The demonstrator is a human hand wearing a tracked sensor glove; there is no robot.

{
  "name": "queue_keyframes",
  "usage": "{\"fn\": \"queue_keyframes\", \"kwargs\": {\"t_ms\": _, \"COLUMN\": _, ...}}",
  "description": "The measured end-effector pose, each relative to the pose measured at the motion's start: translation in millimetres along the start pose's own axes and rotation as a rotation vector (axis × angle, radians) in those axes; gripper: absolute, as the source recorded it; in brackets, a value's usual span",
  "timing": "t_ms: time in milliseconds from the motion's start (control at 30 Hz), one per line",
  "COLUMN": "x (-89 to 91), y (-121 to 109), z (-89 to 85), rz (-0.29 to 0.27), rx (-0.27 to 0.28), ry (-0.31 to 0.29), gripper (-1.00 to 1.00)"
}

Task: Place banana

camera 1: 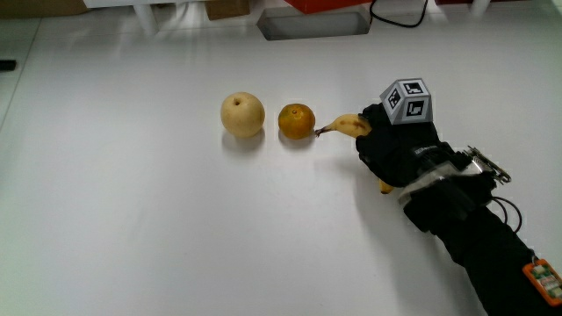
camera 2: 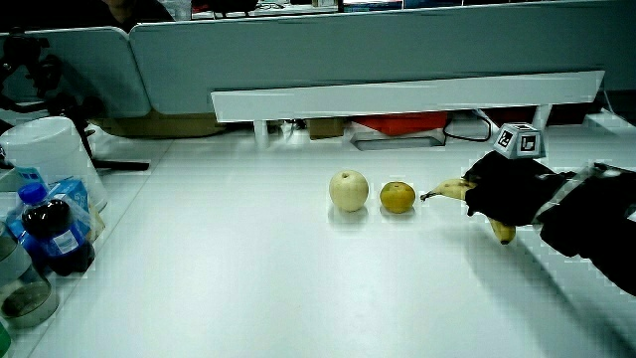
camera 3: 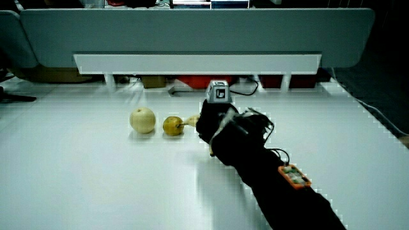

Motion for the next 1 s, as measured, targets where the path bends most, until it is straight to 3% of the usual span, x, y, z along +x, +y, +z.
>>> {"fn": "queue_keyframes", "kwargs": {"t_ms": 100, "x": 7.4, "y": 8, "z": -10.2, "rz": -0.029, "rx": -0.032, "ry": 0.036, "gripper": 0.00}}
{"fn": "queue_keyframes", "kwargs": {"t_ms": 167, "x": 11.5, "y": 11, "z": -21.8, "rz": -0.068, "rx": -0.021, "ry": 0.042, "gripper": 0.00}}
{"fn": "queue_keyframes", "kwargs": {"t_ms": 200, "x": 10.4, "y": 10, "z": -23.6, "rz": -0.058, "rx": -0.034, "ry": 0.060, "gripper": 0.00}}
{"fn": "queue_keyframes", "kwargs": {"t_ms": 367, "x": 20.1, "y": 24, "z": -41.1, "rz": -0.151, "rx": -0.071, "ry": 0.043, "gripper": 0.00}}
{"fn": "queue_keyframes", "kwargs": {"t_ms": 433, "x": 22.4, "y": 26, "z": -44.5, "rz": -0.151, "rx": -0.084, "ry": 0.043, "gripper": 0.00}}
{"fn": "queue_keyframes", "kwargs": {"t_ms": 633, "x": 16.6, "y": 26, "z": -43.1, "rz": -0.152, "rx": -0.048, "ry": 0.028, "gripper": 0.00}}
{"fn": "queue_keyframes", "kwargs": {"t_ms": 767, "x": 18.8, "y": 25, "z": -47.6, "rz": -0.182, "rx": -0.035, "ry": 0.010, "gripper": 0.00}}
{"fn": "queue_keyframes", "kwargs": {"t_ms": 900, "x": 16.0, "y": 26, "z": -51.8, "rz": -0.185, "rx": -0.052, "ry": -0.013, "gripper": 0.00}}
{"fn": "queue_keyframes", "kwargs": {"t_ms": 933, "x": 16.5, "y": 28, "z": -55.9, "rz": -0.182, "rx": -0.092, "ry": -0.011, "gripper": 0.00}}
{"fn": "queue_keyframes", "kwargs": {"t_ms": 1000, "x": 15.9, "y": 26, "z": -56.6, "rz": -0.197, "rx": -0.069, "ry": -0.030, "gripper": 0.00}}
